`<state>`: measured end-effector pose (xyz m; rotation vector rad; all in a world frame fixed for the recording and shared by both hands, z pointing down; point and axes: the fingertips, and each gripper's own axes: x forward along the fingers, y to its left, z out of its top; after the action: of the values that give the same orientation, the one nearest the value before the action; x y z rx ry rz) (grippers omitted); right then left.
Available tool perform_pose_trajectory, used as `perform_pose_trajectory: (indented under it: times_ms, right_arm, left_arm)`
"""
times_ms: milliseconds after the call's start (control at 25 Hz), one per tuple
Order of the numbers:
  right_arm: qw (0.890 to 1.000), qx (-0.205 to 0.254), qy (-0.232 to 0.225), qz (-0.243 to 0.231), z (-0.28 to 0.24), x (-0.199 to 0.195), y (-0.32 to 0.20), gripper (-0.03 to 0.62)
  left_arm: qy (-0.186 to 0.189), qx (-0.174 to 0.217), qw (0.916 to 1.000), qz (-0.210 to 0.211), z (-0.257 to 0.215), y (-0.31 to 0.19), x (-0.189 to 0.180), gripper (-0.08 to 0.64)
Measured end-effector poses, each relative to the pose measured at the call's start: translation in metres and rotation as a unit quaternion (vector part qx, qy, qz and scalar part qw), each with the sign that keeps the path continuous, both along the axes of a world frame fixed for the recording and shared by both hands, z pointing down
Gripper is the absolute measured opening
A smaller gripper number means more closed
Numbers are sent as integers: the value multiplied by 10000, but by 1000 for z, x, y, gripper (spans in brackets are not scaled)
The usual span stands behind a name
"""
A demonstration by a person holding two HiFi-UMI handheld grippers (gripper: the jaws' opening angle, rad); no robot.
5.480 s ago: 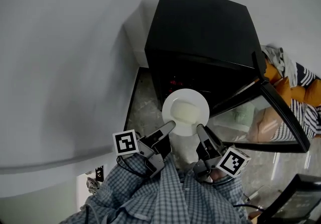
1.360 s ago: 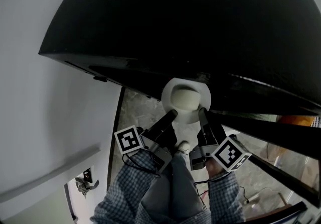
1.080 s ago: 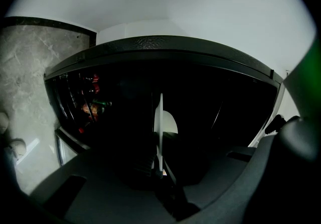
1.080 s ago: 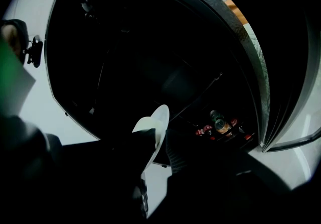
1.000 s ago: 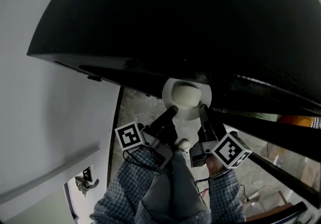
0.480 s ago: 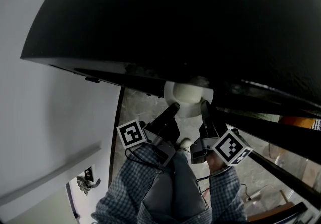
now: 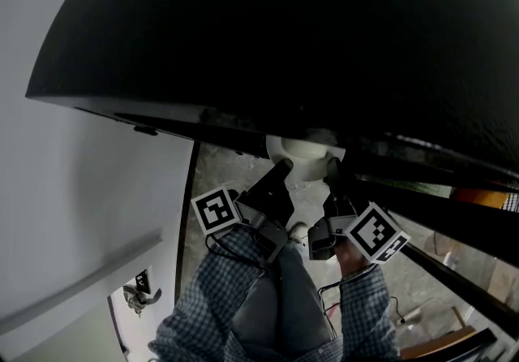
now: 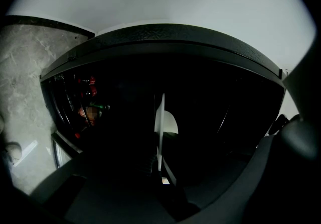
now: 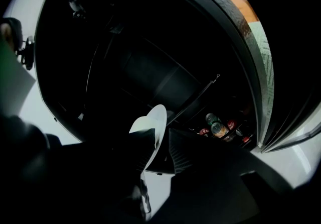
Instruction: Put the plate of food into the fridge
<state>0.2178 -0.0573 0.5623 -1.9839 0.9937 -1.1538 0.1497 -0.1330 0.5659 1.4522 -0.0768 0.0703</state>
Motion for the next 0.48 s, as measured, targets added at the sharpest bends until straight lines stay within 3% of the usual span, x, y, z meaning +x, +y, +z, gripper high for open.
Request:
perform_pose_trajectory:
  times_ms: [320, 480]
  right_arm:
    - [9995, -146, 182, -208, -2, -6, 9, 71]
    - [9955, -470, 590, -581, -6, -15, 15, 71]
  left_arm:
    - [9, 24, 10000, 11, 2, -2, 10, 28]
    - [1, 8, 10000, -13, 2, -3, 15, 28]
